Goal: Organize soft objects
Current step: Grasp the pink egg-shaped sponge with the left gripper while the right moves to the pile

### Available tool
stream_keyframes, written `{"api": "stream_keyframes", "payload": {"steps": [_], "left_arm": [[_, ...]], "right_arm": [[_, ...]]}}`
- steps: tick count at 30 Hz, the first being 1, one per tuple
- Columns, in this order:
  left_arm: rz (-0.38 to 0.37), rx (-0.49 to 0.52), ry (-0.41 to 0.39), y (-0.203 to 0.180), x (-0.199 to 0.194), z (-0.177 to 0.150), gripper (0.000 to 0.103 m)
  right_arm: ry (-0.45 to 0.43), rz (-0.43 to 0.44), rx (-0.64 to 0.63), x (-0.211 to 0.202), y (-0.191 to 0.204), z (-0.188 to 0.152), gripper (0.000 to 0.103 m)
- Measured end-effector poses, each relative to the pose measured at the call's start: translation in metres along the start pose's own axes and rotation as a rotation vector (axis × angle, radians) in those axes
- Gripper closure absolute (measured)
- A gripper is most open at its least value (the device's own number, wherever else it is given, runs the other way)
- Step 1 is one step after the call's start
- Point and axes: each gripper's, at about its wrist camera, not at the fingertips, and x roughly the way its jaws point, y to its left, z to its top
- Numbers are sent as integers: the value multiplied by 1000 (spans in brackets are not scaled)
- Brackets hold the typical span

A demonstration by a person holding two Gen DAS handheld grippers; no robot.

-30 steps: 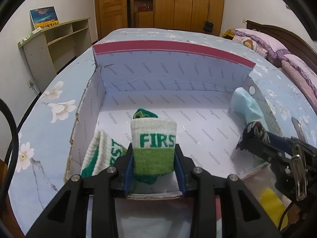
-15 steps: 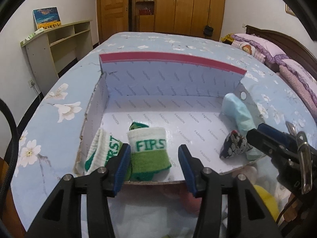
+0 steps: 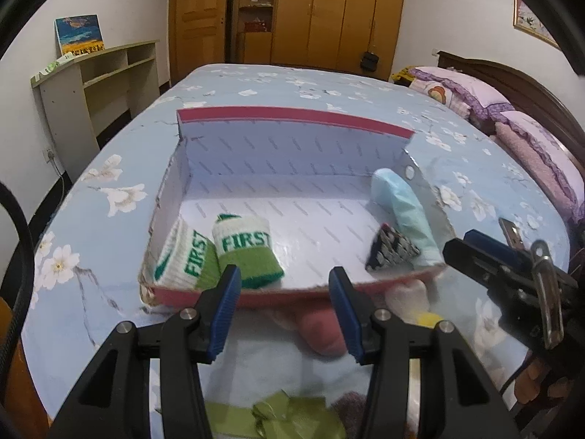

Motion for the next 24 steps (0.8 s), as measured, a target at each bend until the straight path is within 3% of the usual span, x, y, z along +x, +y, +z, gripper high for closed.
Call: {"api": "stream_keyframes", "payload": {"steps": [12, 24], "left_arm": [[-78, -1, 73, -21, 2, -21, 50], [-44, -6, 133, -31, 29, -30, 51]], "right_arm": [[49, -34, 37, -23, -12, -25, 58], [65, -18, 66, -26, -19, -35, 57]]}}
